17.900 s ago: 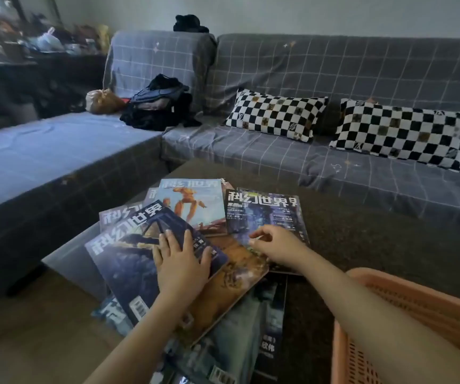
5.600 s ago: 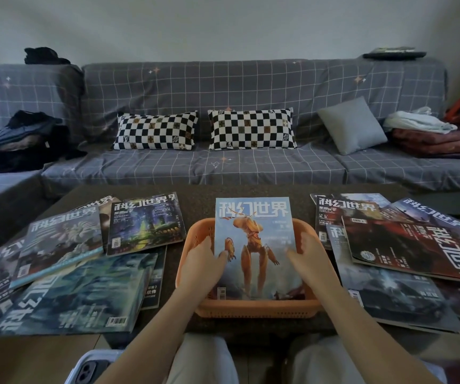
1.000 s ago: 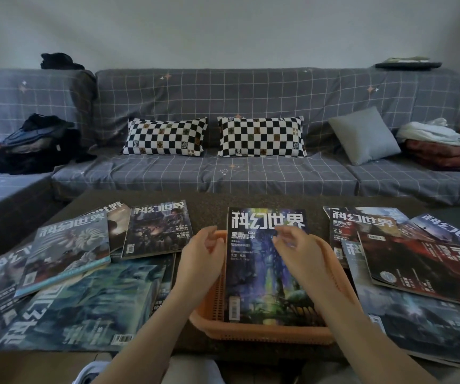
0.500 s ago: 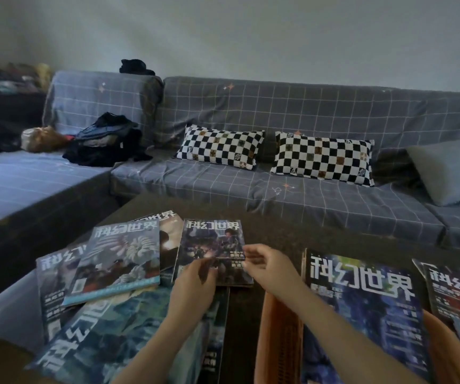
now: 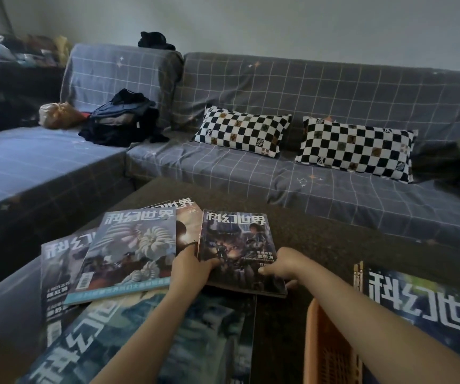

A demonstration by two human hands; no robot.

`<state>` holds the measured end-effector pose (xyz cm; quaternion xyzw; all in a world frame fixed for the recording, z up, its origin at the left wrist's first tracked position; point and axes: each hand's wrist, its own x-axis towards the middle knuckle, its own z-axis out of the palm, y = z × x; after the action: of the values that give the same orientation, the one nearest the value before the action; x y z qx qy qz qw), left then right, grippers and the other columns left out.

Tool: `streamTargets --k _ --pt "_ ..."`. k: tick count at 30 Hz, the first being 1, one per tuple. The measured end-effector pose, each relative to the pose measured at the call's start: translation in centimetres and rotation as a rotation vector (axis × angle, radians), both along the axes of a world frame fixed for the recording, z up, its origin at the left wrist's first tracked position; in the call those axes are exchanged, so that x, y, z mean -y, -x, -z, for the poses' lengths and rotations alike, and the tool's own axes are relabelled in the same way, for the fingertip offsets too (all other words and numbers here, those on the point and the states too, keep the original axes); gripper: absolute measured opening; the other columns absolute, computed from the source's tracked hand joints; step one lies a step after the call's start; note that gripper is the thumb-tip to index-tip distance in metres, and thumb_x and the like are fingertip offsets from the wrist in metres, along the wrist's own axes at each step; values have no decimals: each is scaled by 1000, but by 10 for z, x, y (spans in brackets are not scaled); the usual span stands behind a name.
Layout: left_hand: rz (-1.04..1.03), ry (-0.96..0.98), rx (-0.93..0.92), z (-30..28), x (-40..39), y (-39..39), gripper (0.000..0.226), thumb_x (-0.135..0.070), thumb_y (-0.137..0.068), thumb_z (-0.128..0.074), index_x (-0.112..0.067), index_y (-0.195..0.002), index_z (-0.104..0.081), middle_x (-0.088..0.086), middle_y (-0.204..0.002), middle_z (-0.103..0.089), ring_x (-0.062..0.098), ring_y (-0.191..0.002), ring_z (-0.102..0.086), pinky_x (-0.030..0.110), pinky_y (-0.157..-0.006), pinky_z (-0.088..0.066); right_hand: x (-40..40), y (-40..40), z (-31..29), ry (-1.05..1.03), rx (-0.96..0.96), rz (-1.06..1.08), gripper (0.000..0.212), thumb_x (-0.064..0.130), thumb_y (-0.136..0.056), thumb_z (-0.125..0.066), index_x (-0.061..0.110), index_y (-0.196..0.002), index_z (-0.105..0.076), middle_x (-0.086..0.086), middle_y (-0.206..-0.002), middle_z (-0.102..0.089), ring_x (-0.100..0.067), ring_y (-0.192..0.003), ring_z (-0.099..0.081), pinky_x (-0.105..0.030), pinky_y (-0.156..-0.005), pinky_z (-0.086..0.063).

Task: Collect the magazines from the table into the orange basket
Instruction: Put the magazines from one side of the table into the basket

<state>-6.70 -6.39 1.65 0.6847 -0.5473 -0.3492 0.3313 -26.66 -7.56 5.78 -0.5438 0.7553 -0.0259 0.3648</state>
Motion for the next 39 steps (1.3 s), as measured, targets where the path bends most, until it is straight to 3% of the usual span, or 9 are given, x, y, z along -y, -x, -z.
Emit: streamTargets --k 2,5,11,19,23,26,32,36,39 --pt "10 -54 -58 0 3 -2 30 -30 -79 -75 -16 -102 -62 0 -103 -70 13 -85 -62 26 -71 -47 -2 2 1 -6 31 35 48 32 -83 -68 11 -122 -49 -9 -118 -58 -23 -105 -57 -35 -82 -52" --pt "-9 -103 -200 1 -2 -1 48 -29 -81 -75 -15 -119 -50 2 -111 -64 16 -93 -61 28 -76 -47 -8 5 -3 -1 57 74 57 34 -80 -71 10 -125 -46 -10 -124 -54 -23 -106 -55 -33 -75 -51" --pt "-42 129 -384 -10 -34 -9 44 -20 -85 -71 -20 -123 -49 -7 -99 -65 13 -86 -66 29 -70 -55 -35 5 -17 106 178 108 51 34 -79 -71 6 -118 -54 -8 -108 -62 -20 -93 -60 -29 -68 -49" --pt "-18 302 -613 -68 -93 -23 38 -21 -85 -70 -30 -117 -51 7 -100 -71 23 -84 -72 50 -79 -58 -92 4 -73 463 527 208 17 29 -77 -74 20 -75 -60 3 -77 -65 -9 -70 -57 -25 -56 -39" --pt "57 327 -676 -94 -125 -14 38 -17 -85 -69 -30 -117 -52 10 -104 -70 27 -91 -70 48 -81 -57 -129 14 -95 514 720 301 29 20 -78 -73 9 -102 -61 -11 -97 -69 -28 -90 -64 -44 -79 -52" --pt "130 349 -675 -103 -146 2 40 -15 -87 -68 -23 -122 -51 9 -101 -70 25 -90 -70 44 -81 -58 -157 28 -103 591 782 374 33 12 -79 -71 10 -110 -57 -12 -98 -68 -26 -86 -65 -36 -65 -51" --pt "257 284 -742 -106 -179 44 33 -15 -85 -68 -26 -113 -54 1 -84 -76 19 -79 -73 30 -63 -58 -210 70 -102 731 770 474 35 9 -80 -70 12 -111 -54 -7 -102 -65 -24 -89 -62 -37 -73 -50" --pt "307 219 -713 -100 -195 78 31 -17 -86 -67 -28 -112 -53 3 -101 -71 16 -84 -72 25 -63 -57 -243 103 -85 785 701 550 36 12 -82 -70 12 -112 -52 -7 -99 -64 -26 -90 -62 -42 -83 -51" --pt "379 122 -666 -89 -202 103 32 -19 -91 -63 -23 -120 -50 4 -110 -66 18 -92 -69 31 -69 -58 -263 130 -66 768 630 611 39 16 -84 -69 16 -118 -50 -3 -99 -63 -20 -84 -62 -35 -69 -47"
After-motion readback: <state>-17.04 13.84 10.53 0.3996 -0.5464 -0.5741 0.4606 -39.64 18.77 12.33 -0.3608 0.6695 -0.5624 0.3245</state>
